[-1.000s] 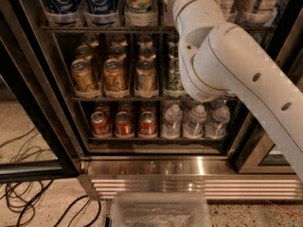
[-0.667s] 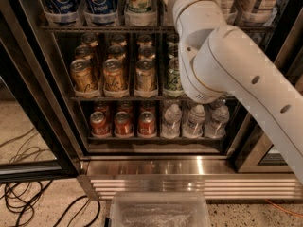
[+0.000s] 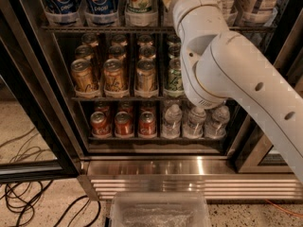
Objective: Pick 7up can from top shelf of fridge
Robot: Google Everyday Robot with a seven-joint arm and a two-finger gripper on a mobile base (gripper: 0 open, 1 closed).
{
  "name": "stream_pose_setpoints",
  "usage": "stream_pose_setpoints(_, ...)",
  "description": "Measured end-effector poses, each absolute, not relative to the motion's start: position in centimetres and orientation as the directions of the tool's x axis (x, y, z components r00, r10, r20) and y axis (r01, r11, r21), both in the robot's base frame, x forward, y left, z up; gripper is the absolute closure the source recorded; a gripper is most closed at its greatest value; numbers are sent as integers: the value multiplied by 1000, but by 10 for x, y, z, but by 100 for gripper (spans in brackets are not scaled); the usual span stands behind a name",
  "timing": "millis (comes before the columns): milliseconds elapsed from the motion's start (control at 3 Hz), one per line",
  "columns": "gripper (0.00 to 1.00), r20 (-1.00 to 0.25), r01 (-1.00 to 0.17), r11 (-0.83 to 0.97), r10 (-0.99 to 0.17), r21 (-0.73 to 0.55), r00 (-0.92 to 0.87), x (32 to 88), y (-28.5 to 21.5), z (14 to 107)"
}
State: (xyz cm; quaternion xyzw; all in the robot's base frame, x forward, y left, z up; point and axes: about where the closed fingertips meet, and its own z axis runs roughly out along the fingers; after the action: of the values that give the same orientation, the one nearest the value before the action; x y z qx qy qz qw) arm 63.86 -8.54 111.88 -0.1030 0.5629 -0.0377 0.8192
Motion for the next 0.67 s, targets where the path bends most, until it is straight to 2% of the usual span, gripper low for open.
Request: stream_pose_setpoints(667,100,-917,-100,976,-142,-192,373,621,-75,1122)
